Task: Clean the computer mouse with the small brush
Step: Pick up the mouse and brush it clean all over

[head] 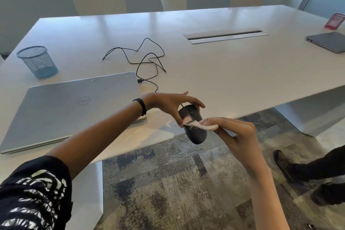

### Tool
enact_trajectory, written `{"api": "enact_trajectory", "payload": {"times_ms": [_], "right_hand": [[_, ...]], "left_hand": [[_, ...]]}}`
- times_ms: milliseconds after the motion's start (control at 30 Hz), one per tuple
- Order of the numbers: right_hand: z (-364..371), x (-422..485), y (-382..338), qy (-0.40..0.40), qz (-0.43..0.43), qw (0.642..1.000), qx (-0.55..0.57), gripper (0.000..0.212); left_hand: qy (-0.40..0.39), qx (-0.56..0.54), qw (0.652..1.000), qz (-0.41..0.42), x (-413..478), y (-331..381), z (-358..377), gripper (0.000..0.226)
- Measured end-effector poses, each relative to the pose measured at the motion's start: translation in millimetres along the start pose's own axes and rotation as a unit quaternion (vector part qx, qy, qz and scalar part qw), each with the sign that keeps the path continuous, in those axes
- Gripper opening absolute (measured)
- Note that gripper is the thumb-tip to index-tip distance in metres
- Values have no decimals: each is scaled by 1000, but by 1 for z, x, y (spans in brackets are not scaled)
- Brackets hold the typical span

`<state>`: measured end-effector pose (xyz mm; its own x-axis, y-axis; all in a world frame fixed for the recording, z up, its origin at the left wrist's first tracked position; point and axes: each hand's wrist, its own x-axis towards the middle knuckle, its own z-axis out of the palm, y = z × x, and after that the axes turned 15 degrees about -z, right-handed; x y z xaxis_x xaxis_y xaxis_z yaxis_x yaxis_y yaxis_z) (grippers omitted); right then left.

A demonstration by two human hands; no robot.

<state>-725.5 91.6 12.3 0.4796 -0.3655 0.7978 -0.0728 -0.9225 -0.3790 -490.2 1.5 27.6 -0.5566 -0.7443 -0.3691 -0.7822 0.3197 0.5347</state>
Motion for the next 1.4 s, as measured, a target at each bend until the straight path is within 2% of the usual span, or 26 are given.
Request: {"api": "enact_trajectory", "payload": {"times_ms": [233, 333, 467, 700, 967, 1200, 1400], "right_hand": [[-1, 6, -1, 46, 8, 999, 5, 19], [1, 4, 0, 43, 23, 999, 14, 21], [-6, 0, -4, 18, 37, 998, 55, 13], [-8, 10, -10, 57, 47, 994, 83, 14], [-12, 0, -11, 2, 68, 994, 81, 14], [-8, 9, -12, 65, 65, 994, 67, 21], [-14, 3, -14, 19, 86, 993, 77, 17]], "left_hand": [[-2, -2, 1000, 16, -1, 0, 2, 81], [3, -6, 1000, 16, -5, -1, -1, 81], [4, -6, 1000, 11, -10, -3, -1, 80], [6, -11, 1000, 20, -14, -3, -1, 79], [19, 2, 999, 25, -20, -6, -3, 78], [22, 5, 999, 26, -22, -6, -2, 78], [19, -4, 1000, 21, -22, -10, 0, 78]]}}
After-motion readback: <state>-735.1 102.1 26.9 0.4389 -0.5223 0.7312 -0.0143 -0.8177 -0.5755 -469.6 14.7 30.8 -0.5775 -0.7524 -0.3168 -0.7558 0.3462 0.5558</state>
